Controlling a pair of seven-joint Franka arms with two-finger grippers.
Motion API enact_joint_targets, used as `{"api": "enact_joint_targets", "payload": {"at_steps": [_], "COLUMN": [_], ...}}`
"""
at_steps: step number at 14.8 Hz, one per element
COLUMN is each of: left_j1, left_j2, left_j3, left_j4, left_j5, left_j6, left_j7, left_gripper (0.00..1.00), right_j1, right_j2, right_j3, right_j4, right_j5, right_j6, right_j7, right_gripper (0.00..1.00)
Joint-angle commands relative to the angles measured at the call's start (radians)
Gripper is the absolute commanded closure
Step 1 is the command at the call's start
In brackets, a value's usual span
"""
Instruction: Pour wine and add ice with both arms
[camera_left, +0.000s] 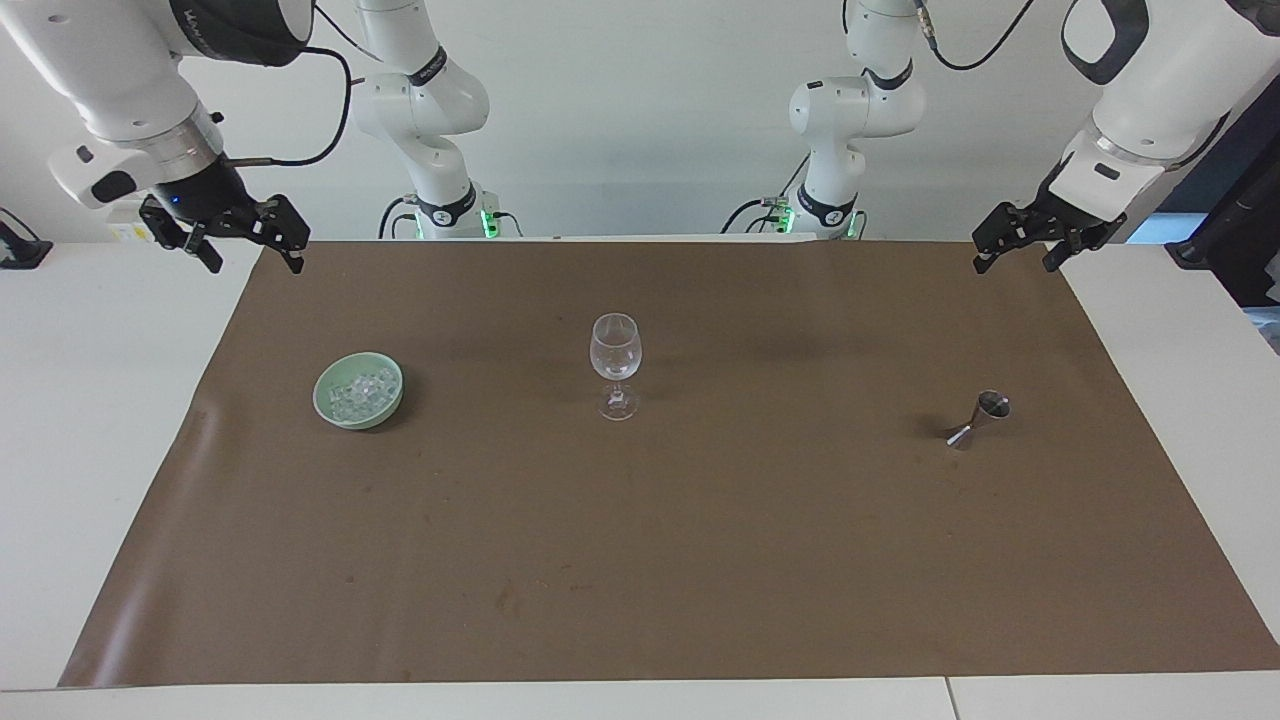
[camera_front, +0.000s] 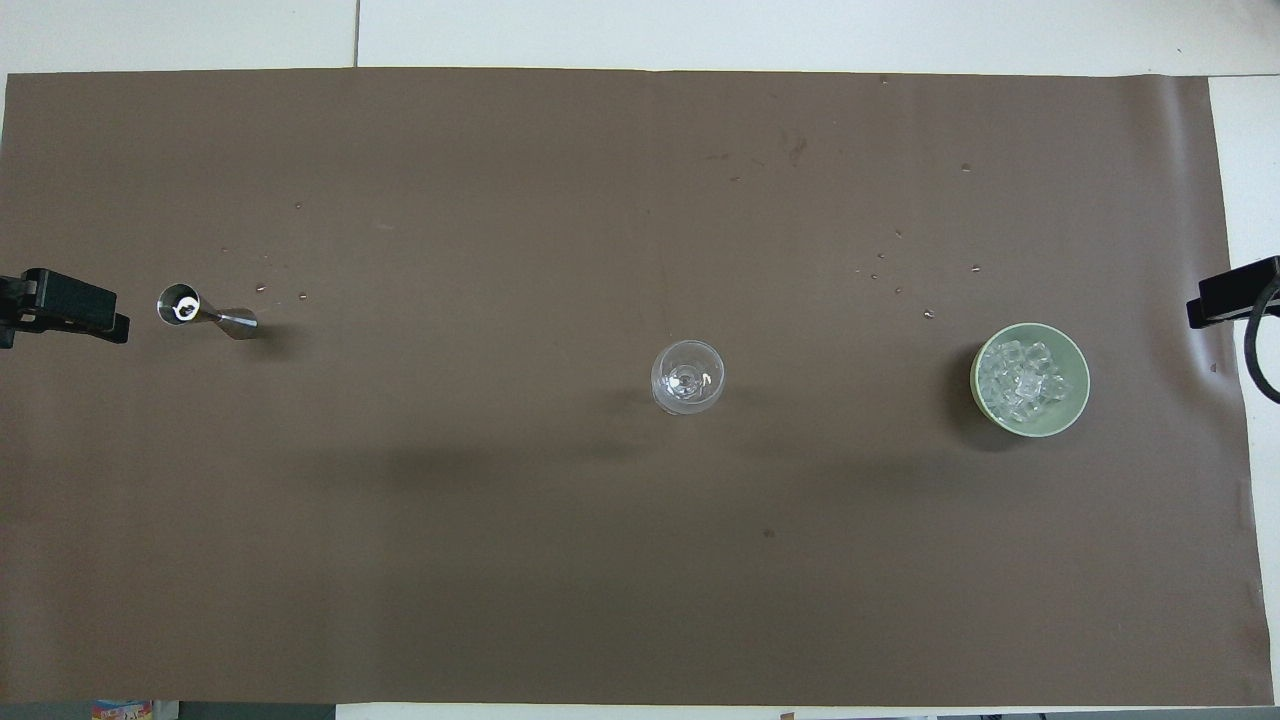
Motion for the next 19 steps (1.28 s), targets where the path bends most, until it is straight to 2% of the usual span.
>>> {"api": "enact_joint_targets", "payload": {"at_steps": [1,6,8,10,13,15,17,19], "left_j1": [0.006,0.009,0.011,0.011,0.012,0.044,0.063,0.095], "left_j2": [0.106,0.31,0.417,0.473,0.467,0.443,0.403,0.373], "left_j3": [0.0,0.003,0.004,0.006,0.004,0.012,0.015,0.015], "left_j4": [0.073,0.229,0.326,0.358,0.32,0.254,0.176,0.115], "left_j5": [0.002,0.002,0.004,0.007,0.004,-0.034,-0.06,-0.117], "left_j6": [0.01,0.105,0.137,0.175,0.208,0.205,0.208,0.222], "left_j7": [0.01,0.01,0.01,0.01,0.01,-0.002,-0.162,-0.4], "left_gripper": [0.0,0.0,0.0,0.0,0.0,0.0,0.0,0.0], "right_j1": [-0.011,-0.011,-0.011,-0.011,-0.011,-0.011,-0.011,-0.011], "right_j2": [-0.016,-0.016,-0.016,-0.016,-0.016,-0.016,-0.016,-0.016], "right_j3": [0.003,0.003,0.003,0.003,0.003,0.003,0.003,0.003], "right_j4": [-0.018,-0.018,-0.018,-0.018,-0.018,-0.018,-0.018,-0.018], "right_j5": [0.018,0.018,0.018,0.018,0.018,0.018,0.018,0.018], "right_j6": [0.007,0.007,0.007,0.007,0.007,0.007,0.007,0.007], "right_j7": [-0.016,-0.016,-0.016,-0.016,-0.017,-0.016,-0.016,-0.016], "right_gripper": [0.0,0.0,0.0,0.0,0.0,0.0,0.0,0.0]}}
